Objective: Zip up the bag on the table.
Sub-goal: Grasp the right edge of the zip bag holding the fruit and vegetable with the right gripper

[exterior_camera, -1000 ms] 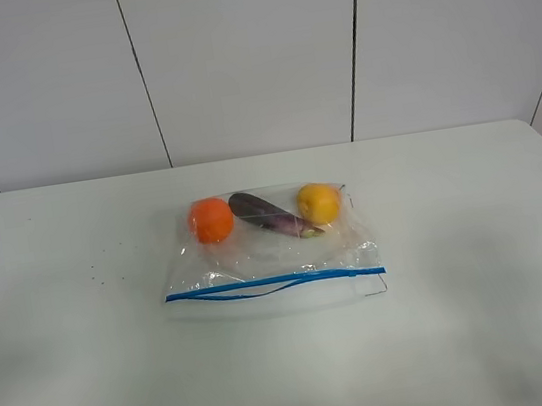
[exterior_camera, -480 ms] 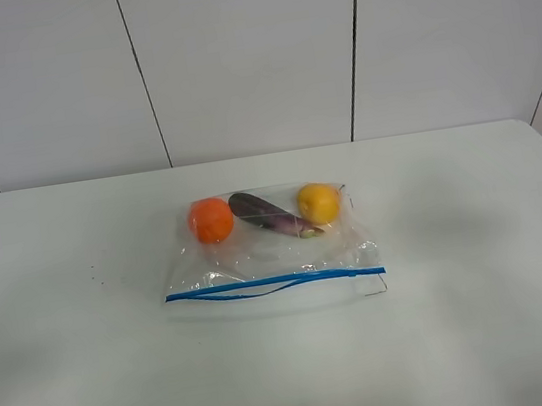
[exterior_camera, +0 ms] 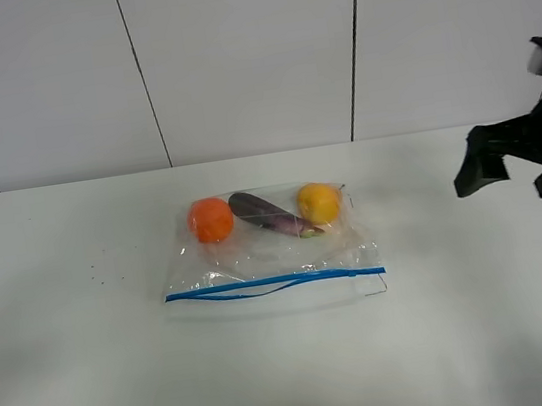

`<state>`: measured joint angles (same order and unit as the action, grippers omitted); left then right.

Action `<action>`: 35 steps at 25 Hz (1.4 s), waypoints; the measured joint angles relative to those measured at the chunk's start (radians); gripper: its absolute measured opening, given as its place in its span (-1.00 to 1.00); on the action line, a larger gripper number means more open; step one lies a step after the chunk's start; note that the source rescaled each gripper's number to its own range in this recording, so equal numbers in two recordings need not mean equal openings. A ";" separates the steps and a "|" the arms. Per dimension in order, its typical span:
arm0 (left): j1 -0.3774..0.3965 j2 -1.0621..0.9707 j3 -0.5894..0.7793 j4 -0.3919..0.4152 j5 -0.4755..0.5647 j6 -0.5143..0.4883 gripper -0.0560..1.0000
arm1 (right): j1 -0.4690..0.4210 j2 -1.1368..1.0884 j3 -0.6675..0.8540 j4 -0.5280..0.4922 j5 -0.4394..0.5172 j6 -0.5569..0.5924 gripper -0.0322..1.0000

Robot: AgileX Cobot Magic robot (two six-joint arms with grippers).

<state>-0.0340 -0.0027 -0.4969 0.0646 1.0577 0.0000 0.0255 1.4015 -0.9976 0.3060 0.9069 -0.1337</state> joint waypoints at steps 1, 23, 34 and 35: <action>0.000 0.000 0.000 0.000 0.000 0.000 0.97 | 0.000 0.052 -0.010 0.052 -0.017 -0.042 1.00; 0.000 0.000 0.000 0.000 0.000 0.000 0.97 | -0.035 0.725 -0.182 0.813 0.135 -0.839 1.00; 0.000 0.000 0.000 0.000 0.000 0.000 0.97 | -0.035 0.837 -0.187 0.933 0.200 -0.954 0.83; 0.000 0.000 0.000 0.000 0.000 0.000 0.97 | -0.035 0.841 -0.187 0.934 0.205 -0.954 0.81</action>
<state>-0.0340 -0.0027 -0.4969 0.0646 1.0577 0.0000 -0.0092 2.2422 -1.1846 1.2405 1.1115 -1.0880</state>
